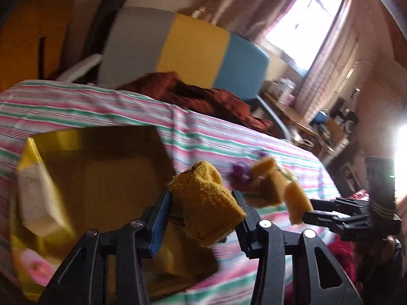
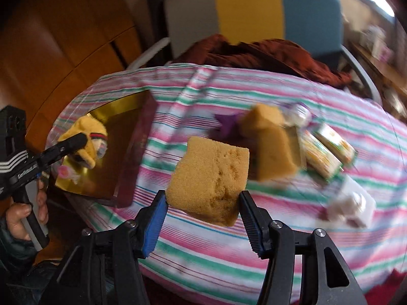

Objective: Organize objects
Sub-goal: 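Carry sponge and knitted roll over the gold tray and release both, then withdraw both open tools from the tray back toward the pile, then reach the left tool to the purple packet and close on it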

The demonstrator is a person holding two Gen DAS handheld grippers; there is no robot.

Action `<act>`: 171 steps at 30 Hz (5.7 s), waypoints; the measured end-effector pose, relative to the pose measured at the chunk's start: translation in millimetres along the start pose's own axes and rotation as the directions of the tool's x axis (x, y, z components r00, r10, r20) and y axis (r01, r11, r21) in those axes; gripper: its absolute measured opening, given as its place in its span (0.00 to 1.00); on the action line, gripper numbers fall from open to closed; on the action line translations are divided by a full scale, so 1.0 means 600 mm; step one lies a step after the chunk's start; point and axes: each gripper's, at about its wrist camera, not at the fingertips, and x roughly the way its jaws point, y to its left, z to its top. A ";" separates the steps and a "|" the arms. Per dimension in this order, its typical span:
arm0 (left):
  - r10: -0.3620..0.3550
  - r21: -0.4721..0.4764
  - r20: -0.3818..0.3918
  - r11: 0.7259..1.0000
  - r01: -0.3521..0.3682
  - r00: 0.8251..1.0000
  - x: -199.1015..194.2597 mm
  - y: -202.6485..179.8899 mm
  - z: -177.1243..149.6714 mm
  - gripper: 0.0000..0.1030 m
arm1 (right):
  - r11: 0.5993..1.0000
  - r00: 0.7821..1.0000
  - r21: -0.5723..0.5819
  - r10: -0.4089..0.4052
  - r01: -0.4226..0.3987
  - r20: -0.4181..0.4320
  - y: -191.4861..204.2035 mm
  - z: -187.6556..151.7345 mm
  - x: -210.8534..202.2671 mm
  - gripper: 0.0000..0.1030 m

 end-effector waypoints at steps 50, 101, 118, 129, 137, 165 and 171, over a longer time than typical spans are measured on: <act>0.320 -0.005 0.067 0.947 -0.320 0.945 -0.090 0.064 -0.053 0.76 | 0.992 0.971 -0.001 -0.126 0.129 0.203 0.221 0.027 0.091 1.00; 0.229 0.656 -0.379 0.750 0.086 0.897 0.394 -0.262 0.033 0.74 | 0.872 0.922 0.367 -0.378 0.324 0.084 -0.217 -0.037 -0.004 1.00; 0.156 0.533 -0.450 0.837 0.124 0.879 0.395 -0.239 -0.002 0.37 | 0.857 0.937 0.438 -0.338 0.271 0.083 -0.247 -0.043 0.013 1.00; 0.065 0.343 -0.473 0.932 0.115 0.879 0.300 -0.218 -0.071 0.41 | 0.805 0.939 0.555 -0.323 0.209 0.116 -0.281 -0.057 -0.010 1.00; 0.087 0.428 -0.447 0.895 0.127 0.890 0.256 -0.228 -0.031 0.49 | 0.812 0.943 0.545 -0.315 0.208 0.109 -0.275 -0.055 -0.006 1.00; 0.126 0.253 -0.472 0.967 -0.003 0.872 0.410 -0.225 0.011 0.54 | 0.807 0.959 0.573 -0.256 0.142 0.123 -0.282 -0.058 -0.006 1.00; 0.072 0.179 -0.441 0.984 0.010 0.895 0.401 -0.187 0.021 0.35 | 0.799 0.956 0.582 -0.268 0.152 0.118 -0.288 -0.058 -0.005 1.00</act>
